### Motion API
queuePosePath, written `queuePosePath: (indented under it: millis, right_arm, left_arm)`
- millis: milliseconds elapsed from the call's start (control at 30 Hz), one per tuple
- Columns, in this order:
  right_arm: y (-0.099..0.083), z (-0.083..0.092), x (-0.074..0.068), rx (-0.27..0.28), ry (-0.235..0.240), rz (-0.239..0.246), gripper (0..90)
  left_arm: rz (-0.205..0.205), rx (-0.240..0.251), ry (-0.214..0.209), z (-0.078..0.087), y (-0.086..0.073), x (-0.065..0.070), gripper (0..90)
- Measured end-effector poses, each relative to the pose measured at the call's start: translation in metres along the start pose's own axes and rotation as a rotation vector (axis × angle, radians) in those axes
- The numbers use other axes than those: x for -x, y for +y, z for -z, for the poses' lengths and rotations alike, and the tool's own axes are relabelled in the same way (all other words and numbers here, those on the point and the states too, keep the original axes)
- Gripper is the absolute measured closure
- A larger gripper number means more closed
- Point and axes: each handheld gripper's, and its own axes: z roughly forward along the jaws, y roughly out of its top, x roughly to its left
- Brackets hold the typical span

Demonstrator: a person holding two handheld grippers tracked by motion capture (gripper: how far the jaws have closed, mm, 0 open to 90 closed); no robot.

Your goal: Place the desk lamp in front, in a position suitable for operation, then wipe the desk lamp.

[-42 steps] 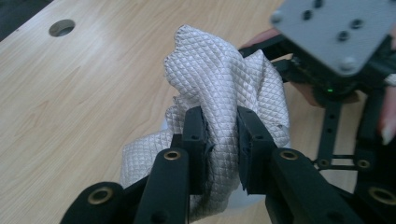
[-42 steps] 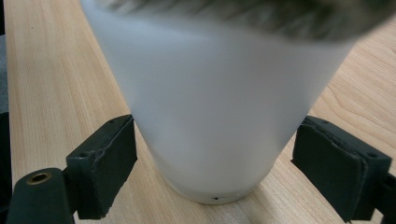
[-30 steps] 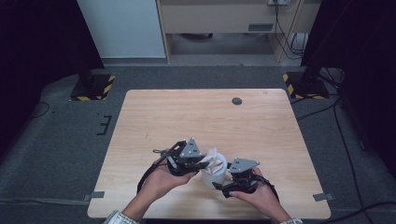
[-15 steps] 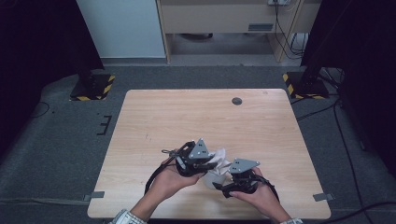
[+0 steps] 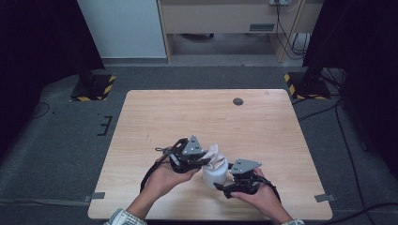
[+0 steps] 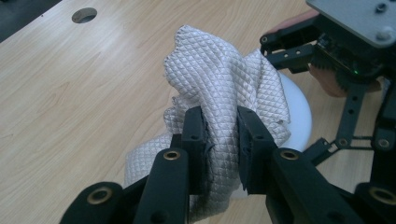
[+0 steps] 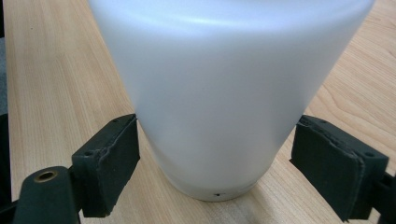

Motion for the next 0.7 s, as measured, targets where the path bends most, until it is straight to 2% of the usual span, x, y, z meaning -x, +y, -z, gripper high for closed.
queuePosePath:
  millis: [200, 300, 400, 533, 700]
  right_arm:
    - [0.001, 0.0, 0.0, 0.005, 0.0, -0.001, 15.0]
    - [0.001, 0.0, 0.0, 0.005, -0.003, -0.001, 14.6]
    - [0.001, -0.001, -0.001, 0.007, -0.005, 0.001, 14.5]
    - [0.001, -0.001, -0.001, 0.006, -0.006, 0.002, 14.9]
    - [0.001, 0.0, 0.0, 0.009, -0.006, 0.003, 15.3]
  left_arm:
    - [-0.024, -0.011, -0.027, 0.007, -0.002, 0.014, 74.8]
    - [-0.041, -0.004, -0.05, 0.003, 0.002, 0.022, 74.7]
    - [-0.067, -0.01, -0.055, -0.006, 0.01, 0.028, 74.6]
    - [-0.07, -0.012, -0.052, -0.018, 0.02, 0.025, 74.6]
    - [-0.04, -0.005, -0.022, -0.026, 0.026, 0.013, 74.5]
